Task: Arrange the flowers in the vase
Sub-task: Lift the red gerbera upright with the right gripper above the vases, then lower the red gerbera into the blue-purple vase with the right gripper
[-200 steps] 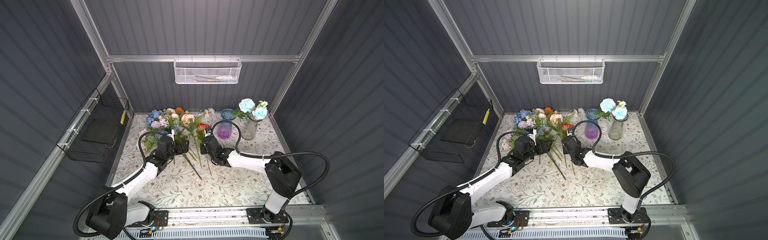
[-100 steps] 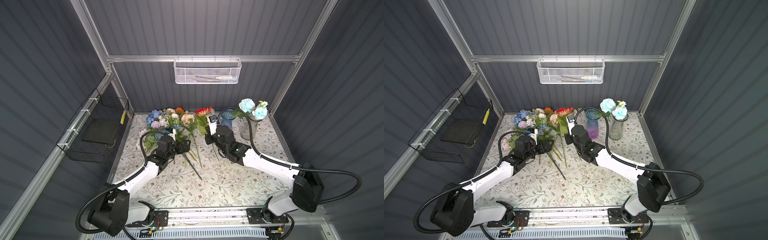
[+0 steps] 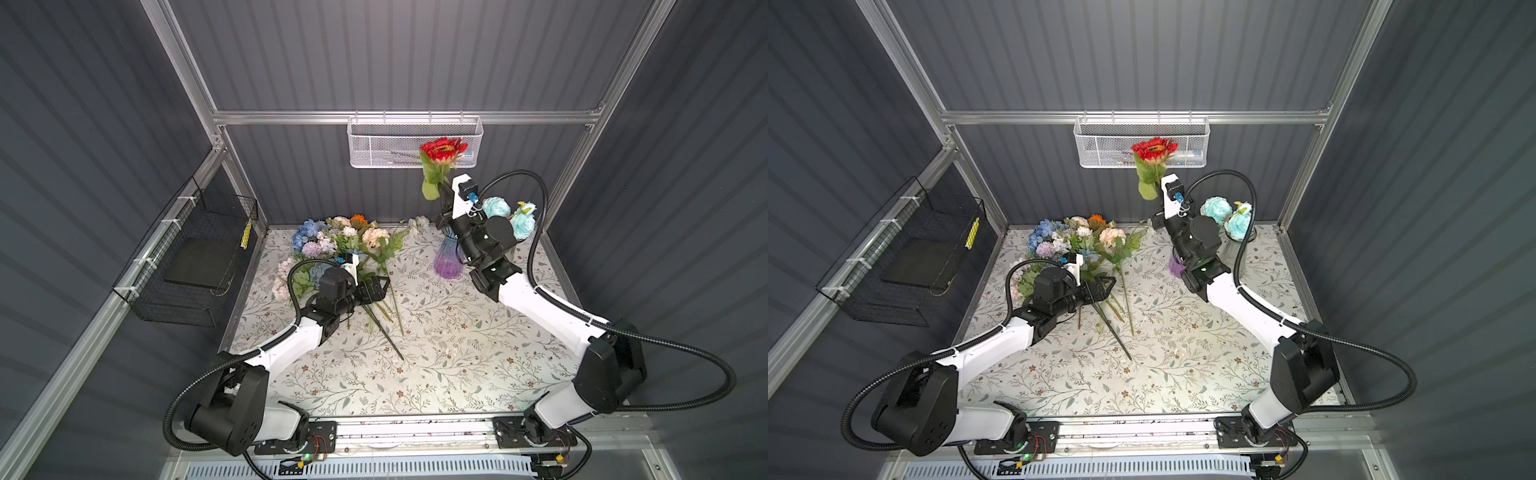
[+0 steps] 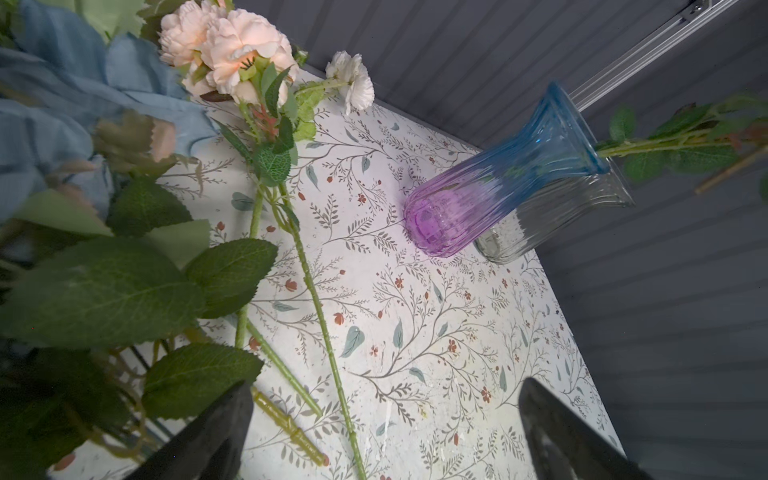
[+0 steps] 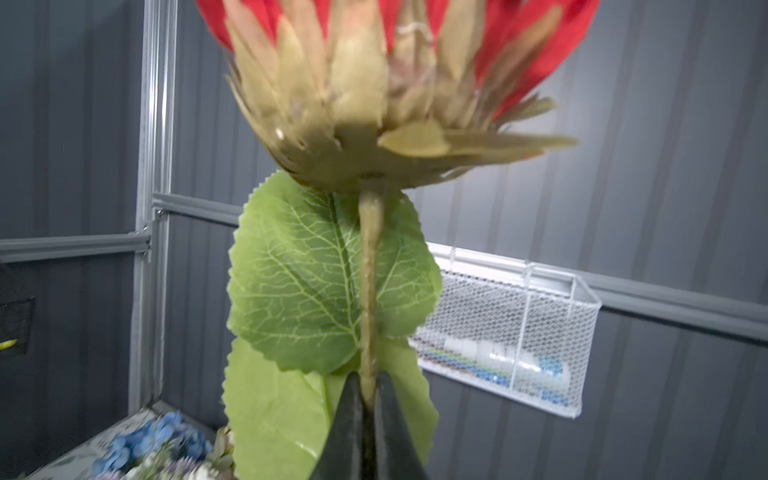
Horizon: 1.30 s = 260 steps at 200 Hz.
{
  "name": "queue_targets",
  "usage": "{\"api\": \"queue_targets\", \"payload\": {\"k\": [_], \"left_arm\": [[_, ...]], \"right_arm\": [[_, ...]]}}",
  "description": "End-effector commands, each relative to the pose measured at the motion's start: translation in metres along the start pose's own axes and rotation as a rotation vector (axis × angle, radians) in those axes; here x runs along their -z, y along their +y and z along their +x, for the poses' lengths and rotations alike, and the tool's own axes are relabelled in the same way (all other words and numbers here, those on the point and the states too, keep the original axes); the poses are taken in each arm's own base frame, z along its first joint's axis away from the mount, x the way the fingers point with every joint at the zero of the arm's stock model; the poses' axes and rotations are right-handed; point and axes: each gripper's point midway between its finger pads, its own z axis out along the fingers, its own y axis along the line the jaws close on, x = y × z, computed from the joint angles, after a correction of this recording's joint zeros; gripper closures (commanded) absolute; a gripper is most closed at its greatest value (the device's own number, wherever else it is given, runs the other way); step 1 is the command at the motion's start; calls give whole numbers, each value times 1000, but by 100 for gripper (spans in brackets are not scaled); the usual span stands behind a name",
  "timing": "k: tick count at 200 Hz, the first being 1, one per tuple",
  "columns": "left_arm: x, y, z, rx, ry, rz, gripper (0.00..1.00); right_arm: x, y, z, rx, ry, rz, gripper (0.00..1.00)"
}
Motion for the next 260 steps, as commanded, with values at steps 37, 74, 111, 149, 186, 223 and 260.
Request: {"api": "queue_targets", "payload": {"k": [37,74,111,149,186,223,260], "left_arm": [[-4,-24,-17,-21,-21,98,0],[-8,-25,-17,-31,-19,105,0],[-12,-27,-16,-32,-9,115,0],[-17,-34,-19,-37,-8,137,0],[-21,-43,-23,-45,-16,157,0],[-24,-52,-21,-48,-12,177,0],[-28,-57,-19,-51,-5,188,0]], "right_arm": [[-29,-22,-15,123,-186,37,100],[-31,-25,13,147,-148,39,100],[-21,-31,43,142,-88,56,100],[-1,-33,74,146,-19,68,100],[21,-36,98,140,36,91,100],[45,-42,116,124,85,125,100],[66,-44,133,120,132,148,95]]}}
